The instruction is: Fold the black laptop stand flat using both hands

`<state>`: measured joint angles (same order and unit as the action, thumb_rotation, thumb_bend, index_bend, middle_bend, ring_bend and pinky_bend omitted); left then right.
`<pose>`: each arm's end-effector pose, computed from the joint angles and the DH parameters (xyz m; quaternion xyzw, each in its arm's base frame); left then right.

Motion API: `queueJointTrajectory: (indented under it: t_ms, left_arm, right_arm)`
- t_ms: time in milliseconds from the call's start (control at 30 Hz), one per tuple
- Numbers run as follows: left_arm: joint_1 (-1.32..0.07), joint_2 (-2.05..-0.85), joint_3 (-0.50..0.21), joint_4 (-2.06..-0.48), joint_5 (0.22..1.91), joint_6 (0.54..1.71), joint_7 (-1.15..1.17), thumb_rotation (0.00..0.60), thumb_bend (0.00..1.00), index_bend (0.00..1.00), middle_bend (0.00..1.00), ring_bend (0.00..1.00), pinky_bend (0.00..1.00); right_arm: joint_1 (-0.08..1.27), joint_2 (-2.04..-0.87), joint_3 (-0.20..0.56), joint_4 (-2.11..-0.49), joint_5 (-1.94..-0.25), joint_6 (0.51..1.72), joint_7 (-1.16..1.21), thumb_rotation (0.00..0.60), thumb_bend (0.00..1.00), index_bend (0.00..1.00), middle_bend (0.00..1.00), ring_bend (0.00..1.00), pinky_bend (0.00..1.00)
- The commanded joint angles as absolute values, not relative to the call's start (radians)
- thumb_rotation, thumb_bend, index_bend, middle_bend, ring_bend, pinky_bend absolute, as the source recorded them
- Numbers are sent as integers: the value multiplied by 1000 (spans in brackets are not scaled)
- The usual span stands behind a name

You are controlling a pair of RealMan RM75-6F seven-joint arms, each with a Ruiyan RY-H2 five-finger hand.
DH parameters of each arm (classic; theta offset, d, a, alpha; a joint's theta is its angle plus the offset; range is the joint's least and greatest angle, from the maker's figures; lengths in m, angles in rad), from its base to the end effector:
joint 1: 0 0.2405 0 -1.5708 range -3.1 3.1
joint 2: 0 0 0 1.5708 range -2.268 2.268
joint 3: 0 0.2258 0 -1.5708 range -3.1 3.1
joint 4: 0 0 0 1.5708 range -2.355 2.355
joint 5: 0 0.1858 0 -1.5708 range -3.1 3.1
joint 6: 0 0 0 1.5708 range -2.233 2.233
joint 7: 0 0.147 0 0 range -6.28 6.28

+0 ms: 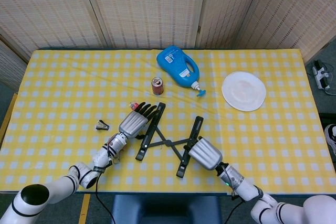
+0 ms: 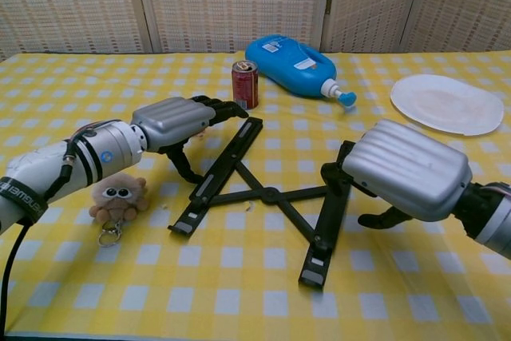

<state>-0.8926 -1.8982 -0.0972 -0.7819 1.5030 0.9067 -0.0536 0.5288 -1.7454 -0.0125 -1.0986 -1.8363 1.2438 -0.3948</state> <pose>-0.1144 0.3545 -0.0647 -0.8117 -0.2611 -0.3760 0.3627 -0.1542 -0.2424 -0.0338 0.8306 -0.0749 0.3870 0.3933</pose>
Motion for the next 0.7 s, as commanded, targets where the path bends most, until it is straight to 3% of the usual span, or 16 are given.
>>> queueJointTrajectory:
  t_ms: [33,700]
  left_arm:
    - [-894,-1900,-95,-780,1503,907,-57,600,154,23,58,0,0]
    - [-890,-1894,-87,-812,1489,896,-104,600,154,20,58,0,0]
  right_arm:
    - [541,-1767,-14,-1069,-1831,1235,-391,600,180,551,761,762,794]
    - [576,-1834,-26,-978,-1825,1243,-401,600,180,551,761,758,794]
